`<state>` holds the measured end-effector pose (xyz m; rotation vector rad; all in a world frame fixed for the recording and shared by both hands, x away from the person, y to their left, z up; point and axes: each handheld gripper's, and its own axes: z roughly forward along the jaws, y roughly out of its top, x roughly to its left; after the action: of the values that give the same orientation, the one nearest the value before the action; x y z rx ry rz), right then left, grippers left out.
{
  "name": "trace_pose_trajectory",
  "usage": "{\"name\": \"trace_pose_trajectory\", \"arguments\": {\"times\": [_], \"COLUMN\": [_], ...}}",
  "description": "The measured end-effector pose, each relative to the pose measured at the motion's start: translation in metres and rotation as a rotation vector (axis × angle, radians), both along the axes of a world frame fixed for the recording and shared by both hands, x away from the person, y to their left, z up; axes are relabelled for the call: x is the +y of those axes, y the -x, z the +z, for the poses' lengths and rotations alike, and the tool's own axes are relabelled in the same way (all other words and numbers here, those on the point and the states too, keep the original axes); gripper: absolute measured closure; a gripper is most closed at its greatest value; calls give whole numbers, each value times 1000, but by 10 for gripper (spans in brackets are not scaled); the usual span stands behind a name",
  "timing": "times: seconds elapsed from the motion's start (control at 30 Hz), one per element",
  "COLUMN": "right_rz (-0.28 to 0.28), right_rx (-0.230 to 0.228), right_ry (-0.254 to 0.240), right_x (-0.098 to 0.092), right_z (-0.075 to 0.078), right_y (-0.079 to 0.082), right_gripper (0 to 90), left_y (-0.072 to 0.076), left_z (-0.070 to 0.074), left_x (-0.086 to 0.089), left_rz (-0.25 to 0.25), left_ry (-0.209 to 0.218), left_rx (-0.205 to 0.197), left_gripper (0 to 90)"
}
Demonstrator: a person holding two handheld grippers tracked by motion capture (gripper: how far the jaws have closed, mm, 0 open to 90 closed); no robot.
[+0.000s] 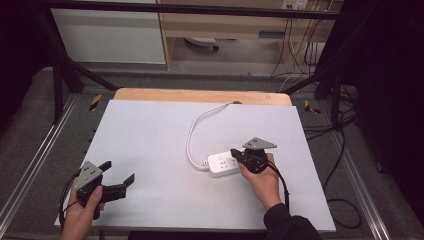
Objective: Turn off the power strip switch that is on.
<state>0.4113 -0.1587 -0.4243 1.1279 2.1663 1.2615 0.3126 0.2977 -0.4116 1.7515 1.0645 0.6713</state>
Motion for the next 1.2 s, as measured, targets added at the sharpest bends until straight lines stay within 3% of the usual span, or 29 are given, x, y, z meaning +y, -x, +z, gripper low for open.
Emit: {"name": "trace_pose_trajectory", "arguments": {"times": [0.6, 1.2], "right_rz": [-59, -59], "right_rx": [7, -2], "right_ry": [4, 28], "right_x": [1, 3], "right_z": [-10, -13], "right_y": [-8, -12], "right_gripper": [900, 900], "left_y": [0, 0], "left_z": [0, -1], "left_x": [0, -1], "left_rz": [-6, -5], "left_ry": [4, 2], "left_rx": [5, 9], "left_gripper": [61, 62]}}
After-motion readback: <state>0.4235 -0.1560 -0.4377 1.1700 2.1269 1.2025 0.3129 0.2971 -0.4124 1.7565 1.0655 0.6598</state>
